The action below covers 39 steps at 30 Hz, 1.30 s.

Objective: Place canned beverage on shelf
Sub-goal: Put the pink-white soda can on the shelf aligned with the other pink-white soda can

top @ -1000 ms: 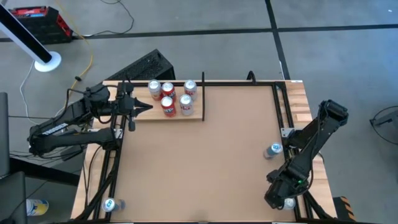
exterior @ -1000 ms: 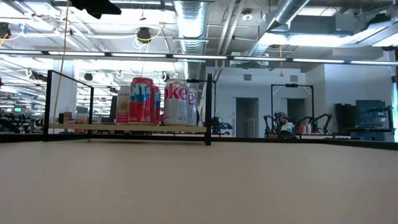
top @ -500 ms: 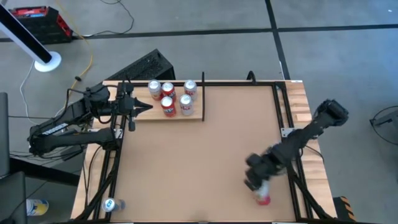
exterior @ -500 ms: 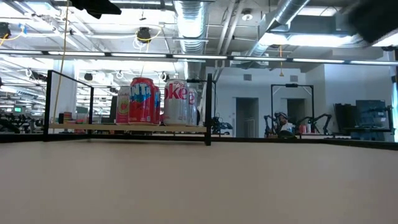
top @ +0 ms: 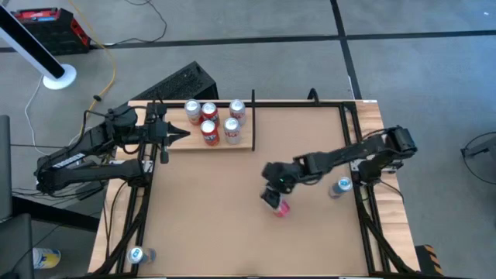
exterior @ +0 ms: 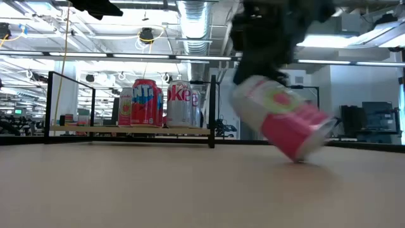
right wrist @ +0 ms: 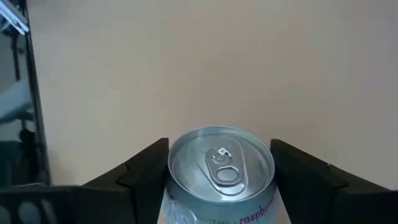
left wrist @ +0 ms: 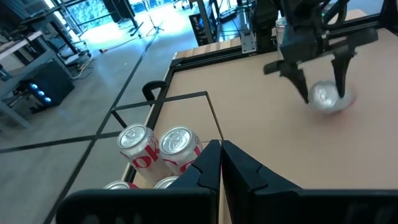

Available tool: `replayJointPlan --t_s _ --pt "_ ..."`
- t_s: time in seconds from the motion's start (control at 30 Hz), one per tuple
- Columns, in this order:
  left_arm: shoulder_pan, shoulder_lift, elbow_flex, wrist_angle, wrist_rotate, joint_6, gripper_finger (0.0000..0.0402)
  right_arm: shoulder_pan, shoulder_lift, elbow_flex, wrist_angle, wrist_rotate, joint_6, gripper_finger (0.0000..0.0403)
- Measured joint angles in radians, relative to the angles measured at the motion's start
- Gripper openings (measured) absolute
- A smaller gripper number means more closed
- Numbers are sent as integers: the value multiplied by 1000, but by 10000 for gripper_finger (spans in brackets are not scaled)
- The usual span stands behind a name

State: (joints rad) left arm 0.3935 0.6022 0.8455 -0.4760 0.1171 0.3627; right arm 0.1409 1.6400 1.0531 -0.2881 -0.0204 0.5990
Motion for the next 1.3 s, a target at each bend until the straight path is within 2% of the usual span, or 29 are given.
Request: replayJointPlan --t_s 0.23,0.4,0.6,0.7,0.87,0.97,1.1,1.17,1.3 --pt "0 0 0 1 2 1 0 -66 191 164 130 -8 -326 272" --pt "0 0 0 1 2 4 0 -82 343 372 195 -3 -536 271" --pt "2 0 0 -6 1 10 0 -107 513 665 225 -11 -708 269" --pt "1 0 0 -8 1 10 0 -134 604 806 256 -51 -736 265" --pt "2 0 0 -8 -4 24 0 -188 716 996 269 -60 -742 244" --pt "2 -14 0 -2 -96 40 0 -217 775 1079 275 -60 -742 229" --pt "3 -45 0 18 -307 46 0 -249 832 1174 251 -62 -735 194" --pt "3 -66 0 23 -341 51 0 -262 837 1194 222 -85 -726 174" --pt "2 -114 0 22 -316 62 0 -260 838 1193 186 -137 -719 137"
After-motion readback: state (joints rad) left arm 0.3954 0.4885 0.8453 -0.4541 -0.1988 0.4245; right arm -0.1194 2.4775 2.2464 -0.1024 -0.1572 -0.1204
